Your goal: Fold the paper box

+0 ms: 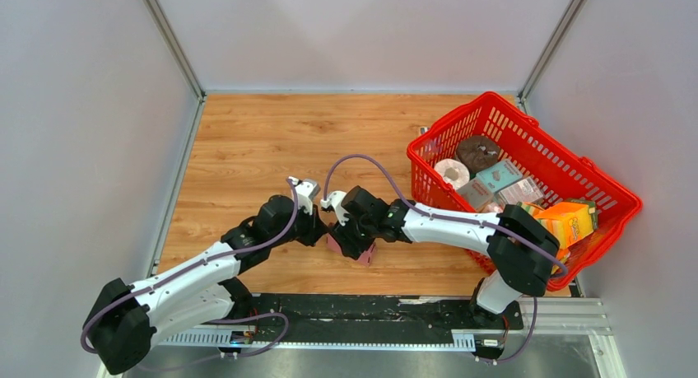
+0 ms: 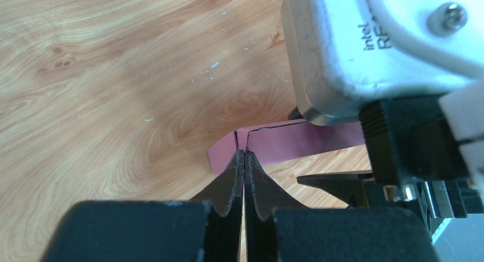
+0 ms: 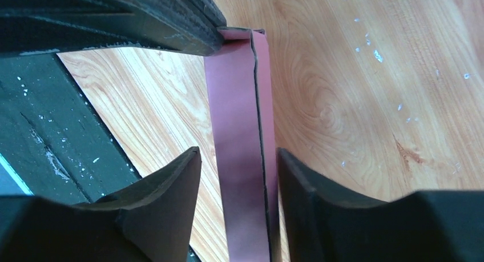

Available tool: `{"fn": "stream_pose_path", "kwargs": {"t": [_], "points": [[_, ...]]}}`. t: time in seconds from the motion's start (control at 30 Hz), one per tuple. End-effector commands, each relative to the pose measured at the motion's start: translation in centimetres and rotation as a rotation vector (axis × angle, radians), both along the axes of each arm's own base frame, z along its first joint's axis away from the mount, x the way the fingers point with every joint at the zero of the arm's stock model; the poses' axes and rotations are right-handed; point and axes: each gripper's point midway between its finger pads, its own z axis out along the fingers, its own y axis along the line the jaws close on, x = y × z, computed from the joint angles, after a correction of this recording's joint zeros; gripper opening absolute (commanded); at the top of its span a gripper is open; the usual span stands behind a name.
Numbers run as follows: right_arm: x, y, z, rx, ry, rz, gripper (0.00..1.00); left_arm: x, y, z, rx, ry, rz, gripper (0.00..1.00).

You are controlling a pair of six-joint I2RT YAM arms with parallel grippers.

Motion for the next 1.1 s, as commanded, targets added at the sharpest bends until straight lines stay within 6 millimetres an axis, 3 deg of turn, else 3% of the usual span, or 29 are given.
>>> {"fn": "stream_pose_path", "kwargs": {"t": [0.0, 0.17, 0.43, 0.53, 0.57, 0.67, 0.93, 1.07], "points": [[0.8, 0.5, 2.2, 0.066, -0.031, -0.070, 0.58, 0.5, 0.0, 0.9, 0.007, -0.057, 0.011, 0.03], [0.8, -1.0, 4.5, 0.075, -0.005, -0.204, 0.74, 0.1, -0.1, 0.5, 0.026, -0.056, 0.025, 0.01], [-0.4, -6.4, 6.3, 0.022, 0.066, -0.377, 0.74, -0.4, -0.5, 0.2, 0.048, -0.063, 0.050, 0.01], [-1.1, -7.6, 6.0, 0.024, 0.101, -0.421, 0.59, -0.4, -0.3, 0.3, 0.046, -0.067, 0.061, 0.00], [-1.2, -8.0, 5.8, 0.020, 0.107, -0.433, 0.46, -0.5, -0.4, 0.2, 0.048, -0.067, 0.059, 0.01], [-2.1, -8.3, 5.6, 0.028, 0.141, -0.439, 0.34, -0.6, -0.3, 0.5, 0.045, -0.073, 0.060, 0.01], [-1.9, -7.6, 5.6, 0.072, 0.145, -0.442, 0.24, -0.8, -0.3, 0.7, 0.045, -0.079, 0.065, 0.00], [-1.8, -7.0, 5.9, 0.090, 0.150, -0.427, 0.34, -0.9, -0.2, 0.5, 0.047, -0.077, 0.068, 0.01]]}}
